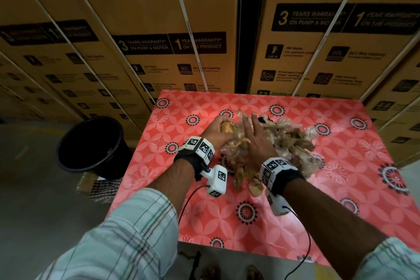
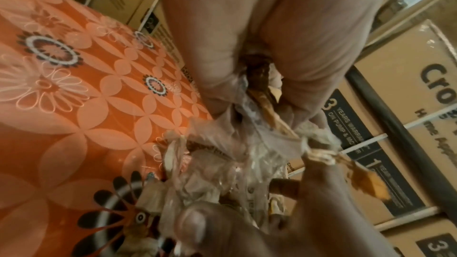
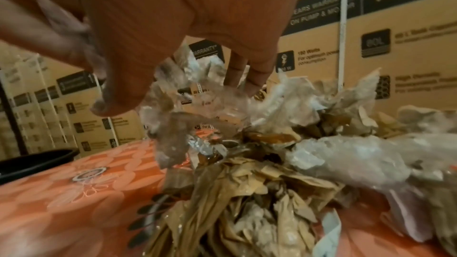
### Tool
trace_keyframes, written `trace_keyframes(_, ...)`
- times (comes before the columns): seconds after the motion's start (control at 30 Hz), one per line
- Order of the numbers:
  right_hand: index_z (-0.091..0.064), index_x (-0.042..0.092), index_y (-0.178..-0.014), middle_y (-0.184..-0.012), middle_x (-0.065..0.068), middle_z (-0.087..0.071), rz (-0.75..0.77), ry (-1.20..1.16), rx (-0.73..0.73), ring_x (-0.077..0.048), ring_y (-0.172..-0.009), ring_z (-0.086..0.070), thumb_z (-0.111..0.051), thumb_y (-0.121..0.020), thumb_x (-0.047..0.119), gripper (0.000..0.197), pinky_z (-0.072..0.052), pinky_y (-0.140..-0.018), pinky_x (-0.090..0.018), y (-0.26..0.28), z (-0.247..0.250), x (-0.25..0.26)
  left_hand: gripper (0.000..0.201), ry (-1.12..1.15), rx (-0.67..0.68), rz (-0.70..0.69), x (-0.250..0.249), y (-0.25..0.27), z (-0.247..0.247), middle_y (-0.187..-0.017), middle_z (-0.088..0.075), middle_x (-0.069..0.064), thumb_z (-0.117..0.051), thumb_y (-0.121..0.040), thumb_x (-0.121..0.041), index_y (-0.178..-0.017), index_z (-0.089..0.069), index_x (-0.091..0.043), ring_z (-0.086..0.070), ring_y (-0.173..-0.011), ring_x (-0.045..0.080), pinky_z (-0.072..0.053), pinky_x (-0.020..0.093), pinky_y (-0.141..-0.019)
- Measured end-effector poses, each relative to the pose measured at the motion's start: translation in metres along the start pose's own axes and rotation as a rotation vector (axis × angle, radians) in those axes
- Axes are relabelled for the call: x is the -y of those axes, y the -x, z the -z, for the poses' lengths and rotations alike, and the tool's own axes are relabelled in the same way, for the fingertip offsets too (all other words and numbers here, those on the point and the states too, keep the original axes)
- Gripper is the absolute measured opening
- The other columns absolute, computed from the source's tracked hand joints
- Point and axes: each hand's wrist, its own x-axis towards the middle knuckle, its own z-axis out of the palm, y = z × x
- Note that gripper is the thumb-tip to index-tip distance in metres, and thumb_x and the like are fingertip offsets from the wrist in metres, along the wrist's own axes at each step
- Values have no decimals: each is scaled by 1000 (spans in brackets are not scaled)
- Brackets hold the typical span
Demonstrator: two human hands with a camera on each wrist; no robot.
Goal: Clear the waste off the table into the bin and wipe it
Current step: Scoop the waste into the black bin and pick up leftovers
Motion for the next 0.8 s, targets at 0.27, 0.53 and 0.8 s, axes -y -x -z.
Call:
trace_keyframes(0.27, -32, 8, -143, -152, -1, -6, -38, -6, -31, -29, -136, -31, -76, -72, 43, 90, -41, -106, -42, -10, 0, 17, 43, 67, 119, -25, -22, 1, 4, -113, -62, 9, -69, -80, 4, -112, -58, -24, -64, -94, 22, -58, 38, -77)
trace_keyframes(0.53, -37, 21, -123, -120, -12, -53, -33, -199, -117, -33, -100, -58, -64, -81, 19, 50, -52, -79, -41, -11, -5, 9, 41, -29, -22, -70, -21, -4, 13, -99, -57, -2, -72, -80, -5, -113, -55, -23, -58, -85, 16, -55, 35, -74)
trace_keyframes(0.8, -55, 27, -111, -93, 7, -65, -43, -484, -173, -11, -78, -65, -71, -81, 26, 34, -55, -68, -35, -6, 19, 8, 35, -232, -239, -192, -4, -9, 7, -109, -54, 6, -68, -81, -4, -104, -51, -25, -55, -89, 21, -44, 18, -62)
